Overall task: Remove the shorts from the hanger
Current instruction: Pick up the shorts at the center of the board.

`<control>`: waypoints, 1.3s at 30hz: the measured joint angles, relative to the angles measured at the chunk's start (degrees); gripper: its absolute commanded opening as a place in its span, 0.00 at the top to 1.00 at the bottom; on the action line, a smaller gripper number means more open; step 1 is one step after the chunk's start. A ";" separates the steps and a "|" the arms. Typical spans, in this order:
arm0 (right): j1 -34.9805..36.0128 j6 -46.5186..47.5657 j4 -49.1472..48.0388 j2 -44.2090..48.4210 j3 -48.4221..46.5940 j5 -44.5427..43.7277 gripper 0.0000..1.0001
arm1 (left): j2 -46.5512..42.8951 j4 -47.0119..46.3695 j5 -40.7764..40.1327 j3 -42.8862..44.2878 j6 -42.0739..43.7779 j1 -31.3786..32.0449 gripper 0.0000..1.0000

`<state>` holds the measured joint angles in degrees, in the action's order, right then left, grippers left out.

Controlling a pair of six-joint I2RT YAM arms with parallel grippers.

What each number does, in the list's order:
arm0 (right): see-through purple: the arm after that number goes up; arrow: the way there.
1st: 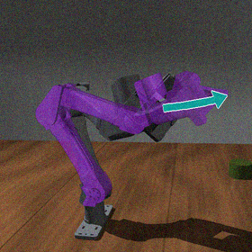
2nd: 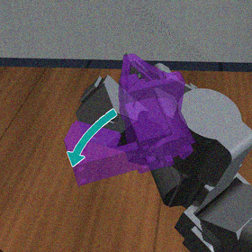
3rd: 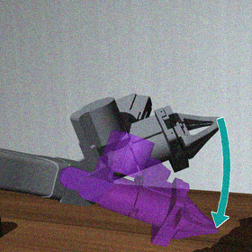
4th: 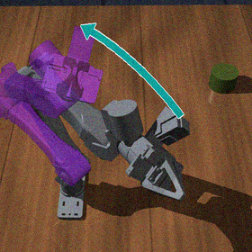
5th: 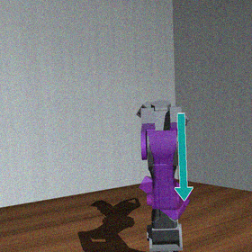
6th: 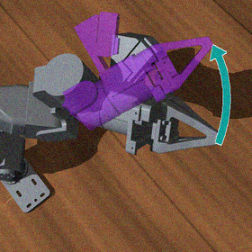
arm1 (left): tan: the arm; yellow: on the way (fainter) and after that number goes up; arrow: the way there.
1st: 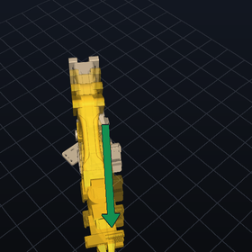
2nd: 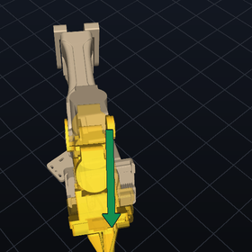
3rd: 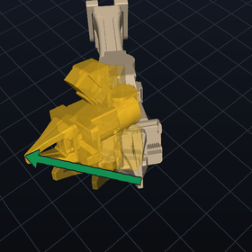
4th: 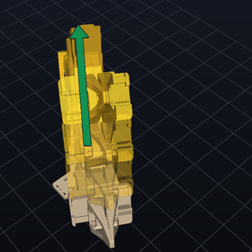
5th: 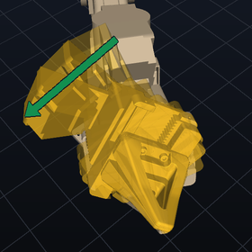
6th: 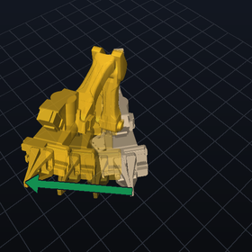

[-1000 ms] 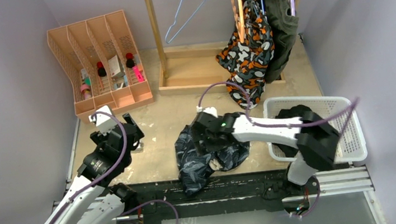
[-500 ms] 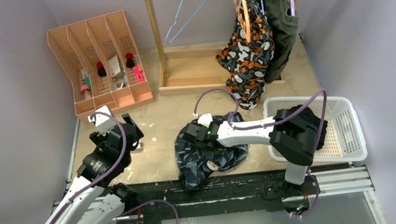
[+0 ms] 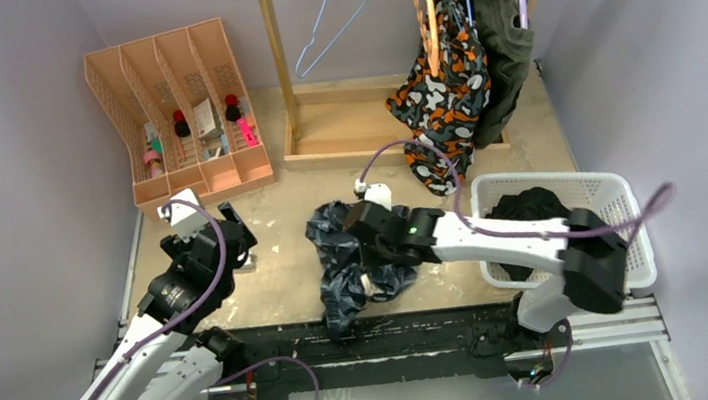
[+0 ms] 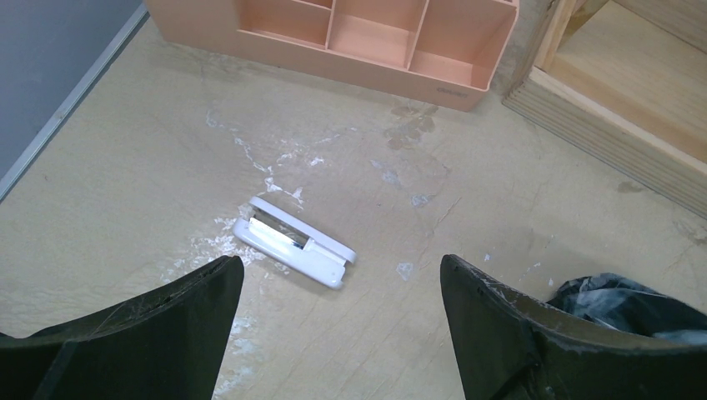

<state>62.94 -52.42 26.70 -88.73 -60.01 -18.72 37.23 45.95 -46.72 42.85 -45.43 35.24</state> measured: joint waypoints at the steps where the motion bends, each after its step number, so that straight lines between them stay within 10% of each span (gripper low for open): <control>1: 0.04 0.42 -0.79 2.34 -0.07 0.66 1.00 | 0.00 0.00 0.02 0.00 0.00 -0.02 0.12; 8: 0.07 1.09 -8.17 18.08 1.07 5.33 0.95 | -0.02 0.00 0.02 0.00 0.00 -0.37 0.12; 15: -3.50 -0.52 -8.04 13.57 9.42 9.01 0.84 | -0.02 0.00 0.02 0.00 0.00 -0.37 0.12; 25: -3.98 0.74 -1.66 4.24 5.60 7.63 0.01 | -0.39 0.00 0.02 0.00 0.00 -0.37 0.12; 39: -3.30 1.53 5.18 -12.46 -9.01 -0.39 0.00 | -0.39 0.00 0.02 0.00 0.00 -0.37 0.12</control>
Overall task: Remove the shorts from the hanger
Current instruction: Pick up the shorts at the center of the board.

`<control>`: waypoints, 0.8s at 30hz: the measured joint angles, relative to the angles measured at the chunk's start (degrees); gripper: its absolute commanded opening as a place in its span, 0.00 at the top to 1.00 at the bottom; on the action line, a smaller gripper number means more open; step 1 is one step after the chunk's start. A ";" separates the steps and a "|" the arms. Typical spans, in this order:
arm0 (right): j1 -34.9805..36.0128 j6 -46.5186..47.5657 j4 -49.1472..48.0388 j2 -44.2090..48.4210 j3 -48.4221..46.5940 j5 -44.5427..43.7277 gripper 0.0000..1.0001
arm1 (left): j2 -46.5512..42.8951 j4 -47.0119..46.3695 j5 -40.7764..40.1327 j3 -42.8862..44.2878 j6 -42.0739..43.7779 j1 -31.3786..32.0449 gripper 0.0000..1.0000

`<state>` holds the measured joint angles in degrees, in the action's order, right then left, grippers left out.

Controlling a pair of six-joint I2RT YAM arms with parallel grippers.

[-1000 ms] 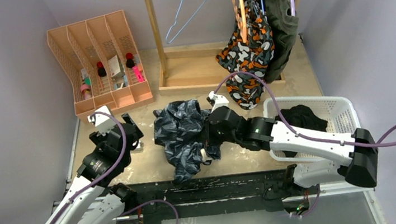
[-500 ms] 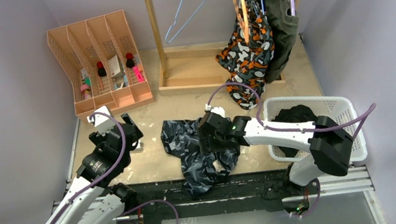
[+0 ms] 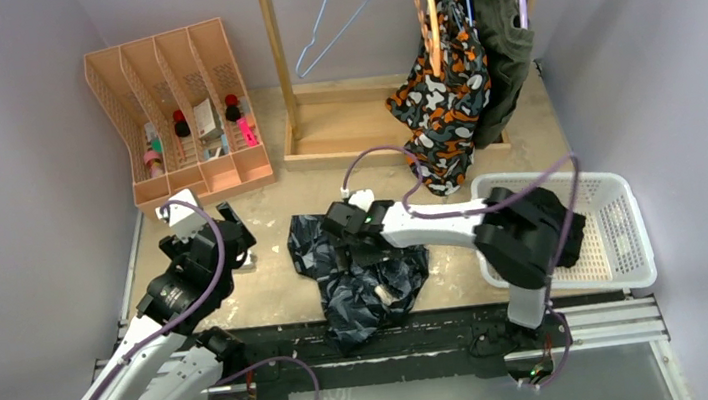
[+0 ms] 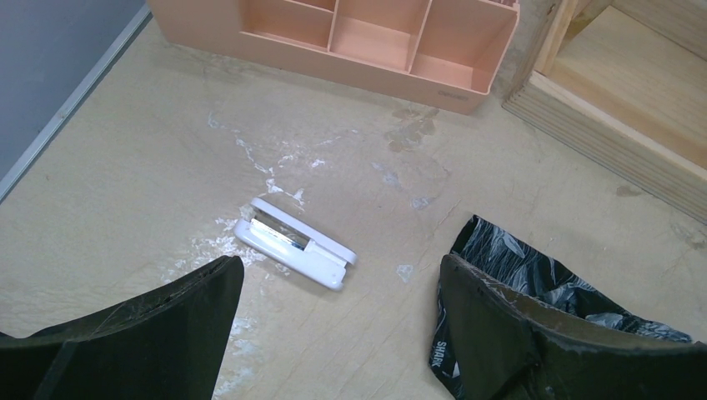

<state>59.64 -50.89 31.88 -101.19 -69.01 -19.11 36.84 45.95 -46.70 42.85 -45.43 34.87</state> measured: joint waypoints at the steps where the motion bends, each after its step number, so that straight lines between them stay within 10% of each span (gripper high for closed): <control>1: 0.00 0.24 -0.33 -2.56 -0.26 0.00 0.01 | 0.00 0.00 0.00 0.00 0.00 0.00 0.12; 6: 0.39 1.66 -2.54 -5.35 0.15 -0.76 0.10 | -0.31 0.00 0.00 0.00 0.00 0.00 0.12; 17: 0.31 -0.44 -9.51 0.79 9.18 -3.91 0.99 | -0.37 0.00 0.00 0.00 0.00 0.00 0.12; 24: 0.35 -5.92 -8.41 3.39 10.49 -4.24 1.00 | -0.37 0.00 0.00 0.00 0.00 -0.02 0.12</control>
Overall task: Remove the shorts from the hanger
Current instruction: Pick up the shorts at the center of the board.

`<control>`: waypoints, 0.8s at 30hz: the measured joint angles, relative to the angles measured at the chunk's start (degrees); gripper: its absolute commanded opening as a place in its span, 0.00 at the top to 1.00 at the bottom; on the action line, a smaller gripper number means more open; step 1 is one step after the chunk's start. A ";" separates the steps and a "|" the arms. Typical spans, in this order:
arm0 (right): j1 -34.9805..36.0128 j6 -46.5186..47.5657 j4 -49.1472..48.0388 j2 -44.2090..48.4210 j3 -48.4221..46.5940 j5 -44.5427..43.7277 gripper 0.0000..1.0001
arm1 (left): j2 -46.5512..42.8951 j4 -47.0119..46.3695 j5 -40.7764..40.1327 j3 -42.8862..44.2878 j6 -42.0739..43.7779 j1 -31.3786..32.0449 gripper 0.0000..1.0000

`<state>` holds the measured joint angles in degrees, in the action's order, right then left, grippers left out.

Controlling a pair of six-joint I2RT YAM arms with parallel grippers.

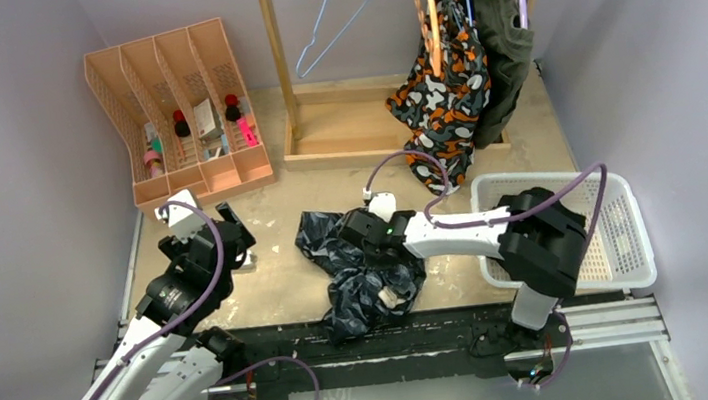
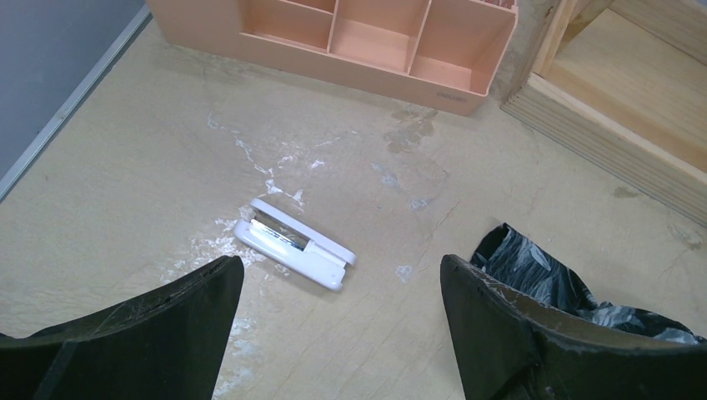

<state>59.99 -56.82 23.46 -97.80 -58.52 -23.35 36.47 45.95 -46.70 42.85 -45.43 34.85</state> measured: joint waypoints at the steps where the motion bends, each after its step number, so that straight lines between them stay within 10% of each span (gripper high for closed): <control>1: 0.02 -0.61 0.96 0.72 0.17 0.11 1.00 | 0.00 0.00 0.00 0.00 0.00 0.00 0.12; 24: 0.11 -4.72 20.02 34.12 -2.45 -3.76 1.00 | 0.68 0.00 0.02 0.00 0.00 -0.11 0.12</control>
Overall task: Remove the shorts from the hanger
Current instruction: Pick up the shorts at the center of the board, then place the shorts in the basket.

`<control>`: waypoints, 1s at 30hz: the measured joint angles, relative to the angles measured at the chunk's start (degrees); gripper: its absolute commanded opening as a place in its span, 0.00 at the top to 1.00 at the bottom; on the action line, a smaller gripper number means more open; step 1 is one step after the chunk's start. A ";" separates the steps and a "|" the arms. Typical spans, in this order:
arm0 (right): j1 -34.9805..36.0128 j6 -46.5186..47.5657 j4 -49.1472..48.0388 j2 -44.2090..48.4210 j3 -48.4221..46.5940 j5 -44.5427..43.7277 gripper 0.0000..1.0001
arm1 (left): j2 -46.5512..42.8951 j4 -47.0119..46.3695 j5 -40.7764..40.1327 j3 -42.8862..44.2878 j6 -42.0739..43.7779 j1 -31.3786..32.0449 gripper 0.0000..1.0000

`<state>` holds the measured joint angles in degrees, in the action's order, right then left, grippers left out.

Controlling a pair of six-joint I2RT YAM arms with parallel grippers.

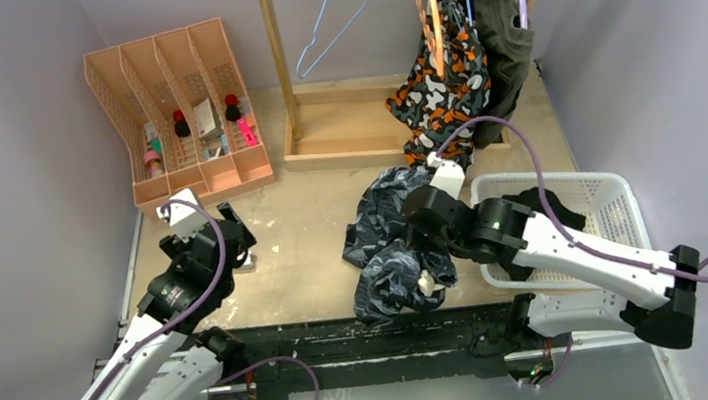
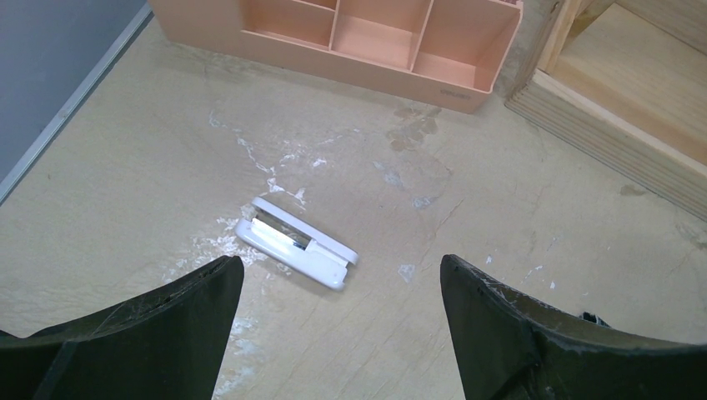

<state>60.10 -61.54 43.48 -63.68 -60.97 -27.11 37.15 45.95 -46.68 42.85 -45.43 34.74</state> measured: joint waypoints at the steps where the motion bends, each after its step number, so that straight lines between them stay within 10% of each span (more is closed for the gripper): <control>1: 0.00 -0.44 1.14 0.92 -0.90 -0.83 1.00 | 0.09 0.00 0.00 0.00 0.00 0.00 0.12; 18: -1.42 -6.47 19.96 5.31 -13.86 -15.19 1.00 | 0.13 0.00 0.00 0.00 0.00 -0.02 0.12; 30: -17.88 5.97 22.56 4.55 -19.12 -21.57 1.00 | 0.50 0.00 0.09 0.00 0.00 -0.13 0.12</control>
<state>42.22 -55.57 66.04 -59.13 -80.09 -48.69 37.65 45.95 -46.59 42.85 -45.43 34.61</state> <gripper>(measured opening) 0.213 0.877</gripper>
